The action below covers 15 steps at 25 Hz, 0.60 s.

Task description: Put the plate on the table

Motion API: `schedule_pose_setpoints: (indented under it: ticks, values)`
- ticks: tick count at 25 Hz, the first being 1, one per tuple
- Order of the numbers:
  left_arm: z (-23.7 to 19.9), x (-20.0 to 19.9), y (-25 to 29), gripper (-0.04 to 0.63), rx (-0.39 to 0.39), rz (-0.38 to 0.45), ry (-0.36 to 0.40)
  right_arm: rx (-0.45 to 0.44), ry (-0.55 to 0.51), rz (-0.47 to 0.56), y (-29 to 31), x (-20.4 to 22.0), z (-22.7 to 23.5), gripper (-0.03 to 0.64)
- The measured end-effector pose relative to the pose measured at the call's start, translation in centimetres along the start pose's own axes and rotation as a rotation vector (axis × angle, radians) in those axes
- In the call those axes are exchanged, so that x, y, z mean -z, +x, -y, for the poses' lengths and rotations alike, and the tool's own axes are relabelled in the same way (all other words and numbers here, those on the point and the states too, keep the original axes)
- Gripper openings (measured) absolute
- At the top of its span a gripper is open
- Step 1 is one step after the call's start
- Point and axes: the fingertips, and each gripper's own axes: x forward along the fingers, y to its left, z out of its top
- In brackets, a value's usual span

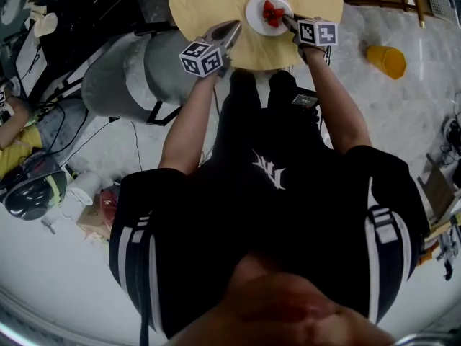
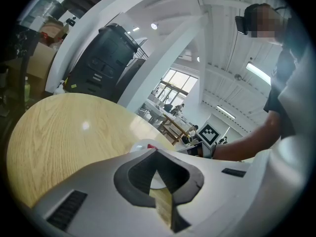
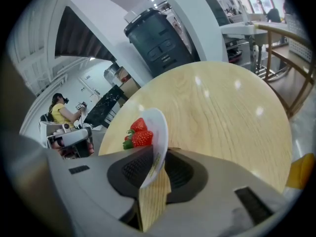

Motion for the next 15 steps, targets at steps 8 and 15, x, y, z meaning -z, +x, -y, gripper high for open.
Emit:
schedule_pose_setpoints:
  ticks: [8,15]
  values:
    - [-0.1,0.2,0.8,0.002,0.008,-0.013,0.002,0.075,-0.065,0.002,0.5,-0.2,1.1,0.112]
    - [-0.1,0.0,1.2,0.002,0.021,-0.017,0.01,0.094,-0.087,0.011,0.7,0.0,1.5,0.123]
